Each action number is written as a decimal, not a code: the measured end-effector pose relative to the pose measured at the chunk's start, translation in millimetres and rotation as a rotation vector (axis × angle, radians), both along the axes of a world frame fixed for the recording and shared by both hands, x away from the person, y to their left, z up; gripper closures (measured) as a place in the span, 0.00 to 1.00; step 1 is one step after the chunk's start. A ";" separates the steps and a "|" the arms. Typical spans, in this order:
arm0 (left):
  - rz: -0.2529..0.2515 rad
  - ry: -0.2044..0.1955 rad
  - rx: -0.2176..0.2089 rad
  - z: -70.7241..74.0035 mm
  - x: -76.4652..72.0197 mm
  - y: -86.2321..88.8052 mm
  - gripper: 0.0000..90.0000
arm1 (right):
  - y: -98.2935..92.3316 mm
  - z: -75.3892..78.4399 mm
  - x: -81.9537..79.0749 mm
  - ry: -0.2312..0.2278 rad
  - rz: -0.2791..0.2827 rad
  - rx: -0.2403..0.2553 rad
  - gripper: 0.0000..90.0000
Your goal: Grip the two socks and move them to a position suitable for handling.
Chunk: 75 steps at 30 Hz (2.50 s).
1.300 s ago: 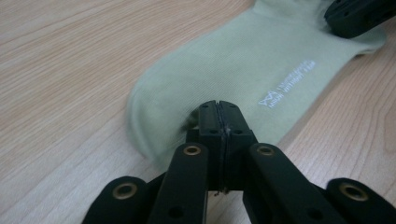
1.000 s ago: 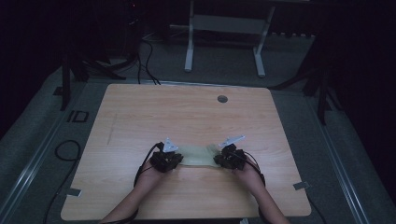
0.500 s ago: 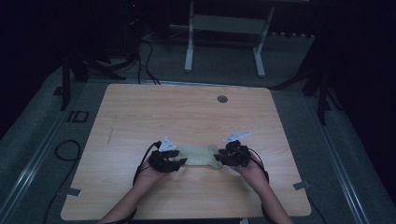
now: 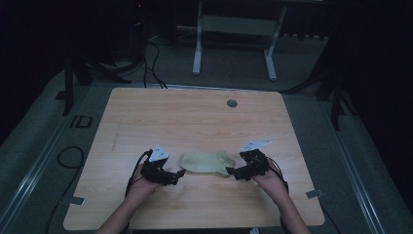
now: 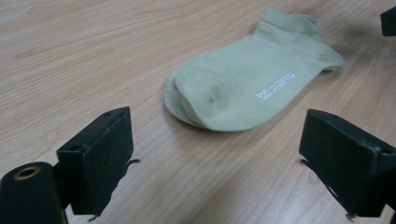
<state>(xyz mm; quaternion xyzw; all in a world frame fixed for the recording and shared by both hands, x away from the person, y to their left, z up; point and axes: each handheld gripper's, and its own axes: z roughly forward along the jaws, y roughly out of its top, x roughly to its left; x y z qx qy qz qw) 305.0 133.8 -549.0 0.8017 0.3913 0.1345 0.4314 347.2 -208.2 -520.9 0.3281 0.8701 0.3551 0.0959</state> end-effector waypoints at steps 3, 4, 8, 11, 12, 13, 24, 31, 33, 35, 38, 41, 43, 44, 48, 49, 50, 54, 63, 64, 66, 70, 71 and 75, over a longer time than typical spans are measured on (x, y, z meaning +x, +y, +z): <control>0.009 0.000 -0.035 -0.4 -4.0 2.9 0.10 | -1.0 -0.8 -2.3 -0.022 0.011 0.007 0.14; 0.008 0.001 -0.036 -0.4 -5.0 3.6 0.10 | -1.7 -1.3 -2.9 -0.018 0.011 0.017 0.14; 0.013 -0.008 -0.021 -1.6 -10.0 9.6 0.10 | -7.4 -5.4 -5.1 -0.025 -0.009 0.048 0.15; 0.030 -0.007 -0.026 -2.0 -13.4 18.8 0.10 | -16.0 -9.4 -6.5 -0.024 -0.036 0.067 0.15; 0.035 -0.010 -0.027 -2.1 -14.1 21.3 0.10 | -19.2 -10.8 -6.8 -0.022 -0.042 0.070 0.15; 0.040 -0.007 -0.030 -2.2 -15.4 25.7 0.10 | -21.7 -11.7 -7.3 -0.020 -0.047 0.067 0.15; 0.087 -0.017 -0.039 -6.2 -27.1 53.6 0.10 | -60.7 -25.8 -16.1 -0.006 -0.149 0.051 0.15; 0.116 -0.027 -0.026 -8.7 -33.4 67.2 0.10 | -81.1 -30.6 -23.4 -0.006 -0.191 0.041 0.15; 0.133 -0.029 -0.029 -8.9 -35.6 72.5 0.10 | -86.8 -31.4 -26.1 -0.004 -0.200 0.045 0.15; 0.142 -0.027 -0.035 -9.5 -37.7 78.0 0.10 | -92.3 -31.8 -29.3 -0.003 -0.213 0.050 0.15; 0.160 -0.025 -0.031 -10.7 -41.8 86.1 0.09 | -101.2 -32.7 -33.3 -0.002 -0.233 0.050 0.15; 0.178 -0.021 -0.038 -12.2 -46.8 94.6 0.09 | -110.8 -33.7 -37.1 -0.003 -0.258 0.058 0.15; 0.194 -0.021 -0.038 -13.1 -50.4 100.3 0.09 | -117.5 -33.9 -39.5 -0.007 -0.276 0.061 0.15; 0.200 -0.018 -0.038 -13.6 -51.8 103.2 0.09 | -120.8 -33.8 -40.6 -0.010 -0.286 0.062 0.15; 0.226 -0.013 -0.036 -15.5 -58.6 113.8 0.09 | -132.7 -33.4 -44.9 -0.024 -0.323 0.062 0.15; 0.230 -0.011 -0.041 -15.8 -60.2 116.5 0.09 | -135.5 -33.5 -45.9 -0.025 -0.332 0.060 0.15; 0.235 -0.010 -0.040 -15.9 -61.7 119.0 0.09 | -138.1 -33.7 -47.0 -0.026 -0.338 0.060 0.15; 0.252 -0.019 -0.042 -15.4 -68.5 129.2 0.09 | -148.2 -33.3 -50.9 -0.037 -0.372 0.069 0.15; 0.300 -0.017 -0.059 -15.6 -79.1 147.7 0.09 | -166.4 -32.2 -58.7 -0.050 -0.427 0.089 0.15; 0.300 -0.017 -0.059 -15.6 -79.1 147.7 0.09 | -166.4 -32.2 -58.7 -0.050 -0.427 0.089 0.15; 0.313 -0.021 -0.064 -14.7 -81.9 153.6 0.09 | -170.8 -32.4 -60.8 -0.050 -0.446 0.097 0.15; 0.345 -0.027 -0.059 -14.9 -85.1 160.9 0.09 | -174.9 -33.8 -63.1 -0.052 -0.464 0.109 0.15; 0.355 -0.033 -0.057 -15.1 -86.1 162.8 0.09 | -175.7 -33.9 -64.1 -0.061 -0.469 0.108 0.15; 0.390 -0.041 -0.062 -15.1 -89.2 170.5 0.09 | -179.5 -34.4 -67.4 -0.090 -0.486 0.139 0.15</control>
